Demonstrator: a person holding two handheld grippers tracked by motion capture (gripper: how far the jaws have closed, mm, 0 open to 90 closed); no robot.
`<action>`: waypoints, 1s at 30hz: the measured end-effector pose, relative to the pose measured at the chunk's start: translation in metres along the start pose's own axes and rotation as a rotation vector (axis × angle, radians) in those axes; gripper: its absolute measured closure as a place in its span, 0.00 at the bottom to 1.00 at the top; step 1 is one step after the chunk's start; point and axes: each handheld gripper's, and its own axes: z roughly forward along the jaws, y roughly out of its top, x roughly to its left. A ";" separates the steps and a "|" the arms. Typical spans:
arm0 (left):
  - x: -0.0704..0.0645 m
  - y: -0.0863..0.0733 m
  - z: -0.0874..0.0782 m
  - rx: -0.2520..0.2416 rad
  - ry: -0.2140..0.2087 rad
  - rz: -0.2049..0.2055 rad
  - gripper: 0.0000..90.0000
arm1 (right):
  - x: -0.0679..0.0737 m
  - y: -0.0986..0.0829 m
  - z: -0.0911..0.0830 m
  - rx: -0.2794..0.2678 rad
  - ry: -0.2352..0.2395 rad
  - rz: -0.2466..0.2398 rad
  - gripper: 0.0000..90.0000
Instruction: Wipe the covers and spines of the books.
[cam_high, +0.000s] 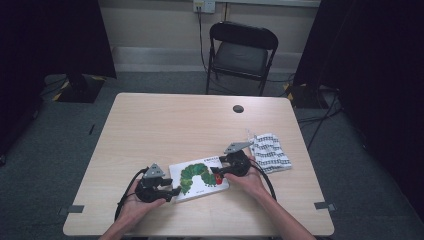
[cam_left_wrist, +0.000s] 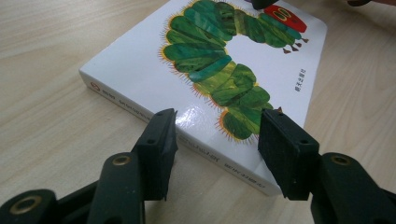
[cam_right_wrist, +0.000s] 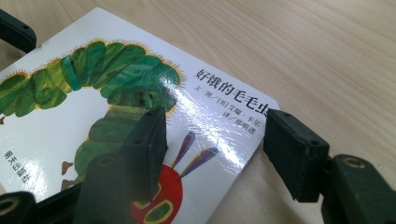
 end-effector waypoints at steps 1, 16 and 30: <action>0.000 0.000 0.000 0.002 -0.004 -0.002 0.52 | -0.001 0.000 0.000 -0.002 -0.001 0.002 0.44; 0.005 0.005 0.007 0.019 0.006 -0.039 0.35 | 0.002 -0.005 0.003 -0.026 -0.017 0.097 0.34; -0.003 0.005 0.005 0.027 -0.013 0.004 0.43 | -0.004 -0.005 0.004 -0.063 -0.029 0.251 0.48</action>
